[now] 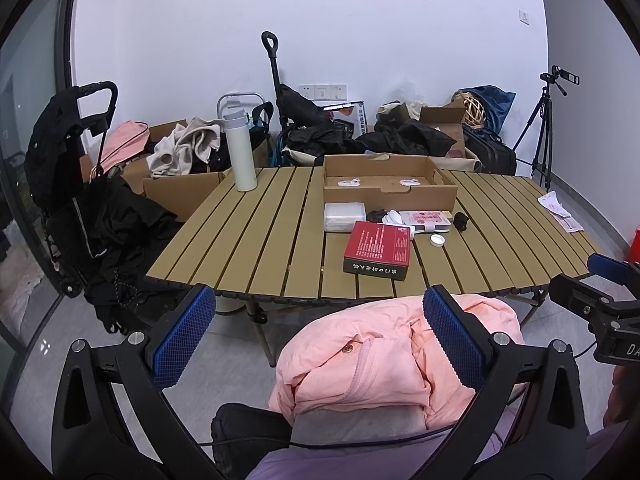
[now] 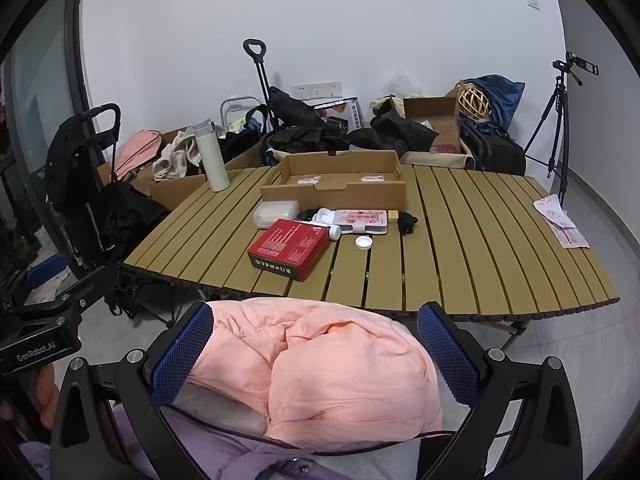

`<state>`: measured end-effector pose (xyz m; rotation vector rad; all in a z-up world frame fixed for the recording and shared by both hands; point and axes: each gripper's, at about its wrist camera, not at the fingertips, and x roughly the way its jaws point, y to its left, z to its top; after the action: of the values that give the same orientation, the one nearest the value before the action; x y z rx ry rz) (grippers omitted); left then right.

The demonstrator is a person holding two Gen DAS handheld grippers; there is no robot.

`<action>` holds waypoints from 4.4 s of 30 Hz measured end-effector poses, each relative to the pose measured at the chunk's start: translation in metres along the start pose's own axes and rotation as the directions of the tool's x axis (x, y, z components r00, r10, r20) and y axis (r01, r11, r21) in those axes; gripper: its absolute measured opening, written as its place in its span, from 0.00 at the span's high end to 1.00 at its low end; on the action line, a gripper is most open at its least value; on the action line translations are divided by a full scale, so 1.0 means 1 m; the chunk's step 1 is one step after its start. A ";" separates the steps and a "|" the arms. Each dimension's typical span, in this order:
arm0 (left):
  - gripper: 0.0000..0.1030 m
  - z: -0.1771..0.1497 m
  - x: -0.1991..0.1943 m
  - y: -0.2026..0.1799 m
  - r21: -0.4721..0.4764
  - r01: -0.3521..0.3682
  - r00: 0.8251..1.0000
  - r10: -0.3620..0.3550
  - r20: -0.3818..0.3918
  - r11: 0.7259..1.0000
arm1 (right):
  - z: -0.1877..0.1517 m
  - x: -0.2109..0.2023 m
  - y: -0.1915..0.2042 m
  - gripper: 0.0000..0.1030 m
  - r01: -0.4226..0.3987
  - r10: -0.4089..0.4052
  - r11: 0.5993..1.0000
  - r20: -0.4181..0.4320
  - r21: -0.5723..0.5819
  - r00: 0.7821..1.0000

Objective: Organize objects

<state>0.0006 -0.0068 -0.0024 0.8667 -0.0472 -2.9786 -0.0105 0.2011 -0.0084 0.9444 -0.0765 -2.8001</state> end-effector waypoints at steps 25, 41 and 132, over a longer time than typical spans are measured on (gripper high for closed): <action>0.00 -0.002 0.007 0.000 0.003 0.005 1.000 -0.005 -0.029 1.000 | -0.002 0.008 -0.008 0.00 0.026 -0.025 0.999 -0.028 0.018 0.999; 0.00 0.024 0.125 0.003 0.093 0.111 0.993 -0.108 -0.039 0.989 | 0.024 0.098 -0.041 0.00 0.051 -0.054 0.984 -0.016 -0.172 0.998; 0.00 0.075 0.150 -0.029 0.120 0.129 0.982 -0.110 -0.153 0.984 | 0.109 0.156 -0.081 0.17 -0.069 0.067 0.998 -0.215 -0.004 0.974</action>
<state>-0.1668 0.0166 -0.0205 1.1396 -0.1926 -3.0406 -0.2111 0.2497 -0.0235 1.2111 -0.0617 -2.6154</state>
